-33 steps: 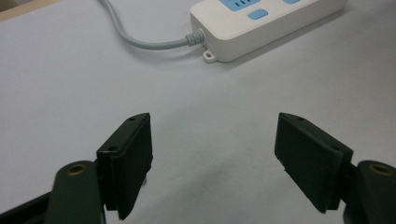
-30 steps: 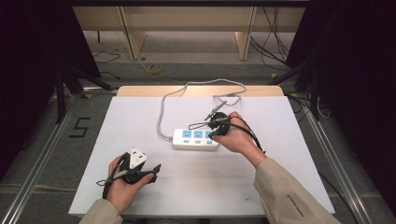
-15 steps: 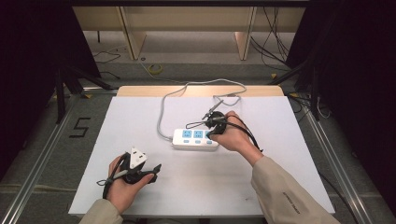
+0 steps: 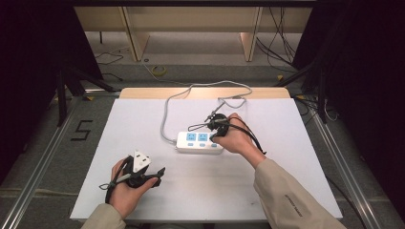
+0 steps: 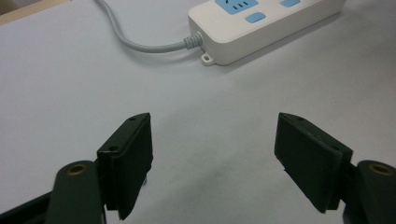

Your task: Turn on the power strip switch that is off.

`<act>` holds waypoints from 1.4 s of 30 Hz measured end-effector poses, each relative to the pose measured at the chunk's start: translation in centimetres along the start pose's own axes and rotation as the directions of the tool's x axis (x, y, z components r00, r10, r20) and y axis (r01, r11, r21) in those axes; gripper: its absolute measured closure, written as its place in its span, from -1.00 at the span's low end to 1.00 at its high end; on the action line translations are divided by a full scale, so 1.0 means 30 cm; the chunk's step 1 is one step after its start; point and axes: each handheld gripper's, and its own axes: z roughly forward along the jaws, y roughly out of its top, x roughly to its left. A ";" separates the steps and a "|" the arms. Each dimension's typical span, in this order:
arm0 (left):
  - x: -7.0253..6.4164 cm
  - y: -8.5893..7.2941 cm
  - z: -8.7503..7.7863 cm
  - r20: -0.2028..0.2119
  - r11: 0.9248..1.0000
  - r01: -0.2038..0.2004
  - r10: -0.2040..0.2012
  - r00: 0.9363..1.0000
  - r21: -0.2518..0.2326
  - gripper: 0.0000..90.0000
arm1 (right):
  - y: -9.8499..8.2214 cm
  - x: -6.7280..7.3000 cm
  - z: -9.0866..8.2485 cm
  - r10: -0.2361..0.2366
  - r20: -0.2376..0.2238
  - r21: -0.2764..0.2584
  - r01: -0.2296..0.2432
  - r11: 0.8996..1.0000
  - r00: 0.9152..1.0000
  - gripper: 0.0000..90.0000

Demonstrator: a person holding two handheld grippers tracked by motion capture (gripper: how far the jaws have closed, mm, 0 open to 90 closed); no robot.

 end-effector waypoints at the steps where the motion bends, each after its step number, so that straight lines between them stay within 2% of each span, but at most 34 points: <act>1: 0.000 0.000 0.000 0.000 1.000 -0.001 0.001 1.000 0.001 -0.38 | 0.000 0.000 0.003 0.001 -0.001 0.003 -0.001 1.000 1.000 1.00; 26: 0.000 0.000 0.002 0.001 1.000 0.000 0.000 1.000 0.001 -0.38 | 0.003 -0.007 0.045 0.012 0.008 0.059 -0.013 0.998 1.000 1.00; 42: -0.001 0.000 0.003 0.003 1.000 0.000 0.000 1.000 0.001 -0.38 | 0.003 -0.007 0.057 0.003 0.014 0.071 -0.004 0.997 1.000 1.00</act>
